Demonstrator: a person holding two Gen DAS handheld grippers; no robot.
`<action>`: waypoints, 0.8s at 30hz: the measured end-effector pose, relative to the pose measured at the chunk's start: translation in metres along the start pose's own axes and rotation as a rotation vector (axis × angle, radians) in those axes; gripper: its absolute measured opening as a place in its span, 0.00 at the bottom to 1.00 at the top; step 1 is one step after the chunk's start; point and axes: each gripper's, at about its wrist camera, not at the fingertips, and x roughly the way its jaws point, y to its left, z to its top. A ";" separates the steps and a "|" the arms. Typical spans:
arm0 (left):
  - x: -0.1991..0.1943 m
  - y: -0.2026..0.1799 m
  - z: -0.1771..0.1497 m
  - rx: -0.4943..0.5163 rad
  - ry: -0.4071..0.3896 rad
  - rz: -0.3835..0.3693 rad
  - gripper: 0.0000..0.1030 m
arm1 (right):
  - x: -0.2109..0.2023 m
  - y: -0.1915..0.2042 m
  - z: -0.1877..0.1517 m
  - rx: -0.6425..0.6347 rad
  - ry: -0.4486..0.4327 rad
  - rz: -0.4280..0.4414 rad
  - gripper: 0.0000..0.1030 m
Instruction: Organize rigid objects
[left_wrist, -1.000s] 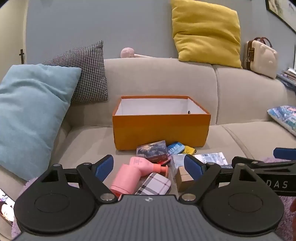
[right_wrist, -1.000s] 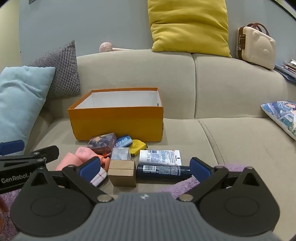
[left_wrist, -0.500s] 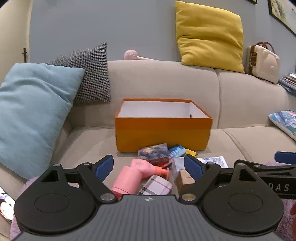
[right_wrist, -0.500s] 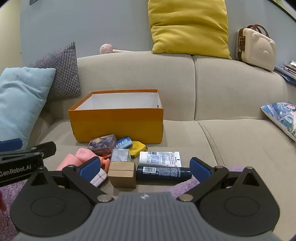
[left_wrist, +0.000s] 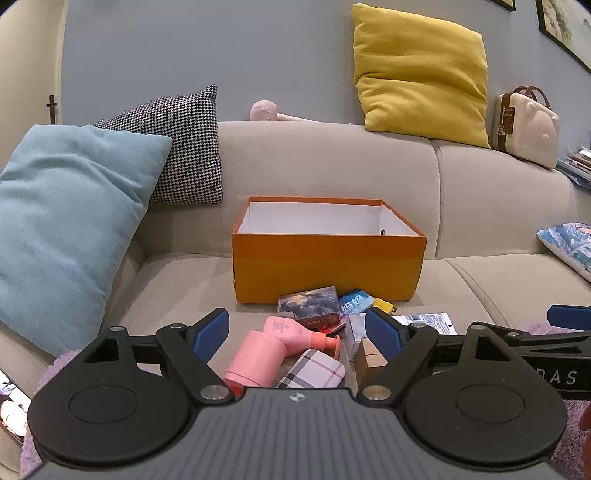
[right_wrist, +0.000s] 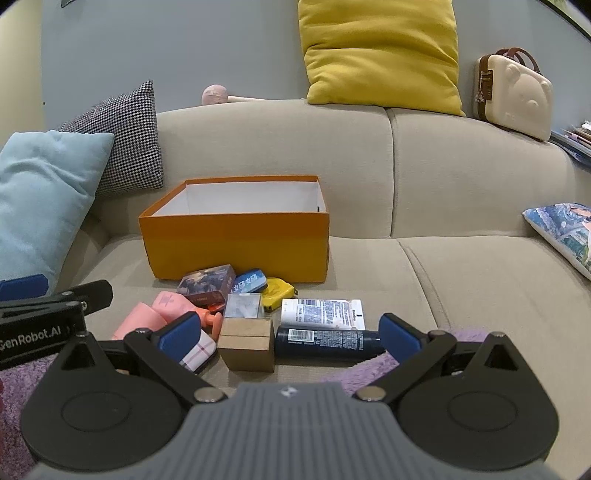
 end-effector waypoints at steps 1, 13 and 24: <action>0.000 0.000 0.000 0.000 0.000 0.002 0.95 | 0.000 0.000 0.000 -0.001 0.001 0.000 0.99; 0.000 0.003 0.002 -0.003 0.004 -0.011 0.95 | 0.000 0.001 -0.001 -0.006 0.002 -0.002 0.99; -0.001 0.003 0.001 -0.009 0.013 -0.012 0.95 | 0.001 0.002 -0.001 -0.010 0.012 -0.006 0.99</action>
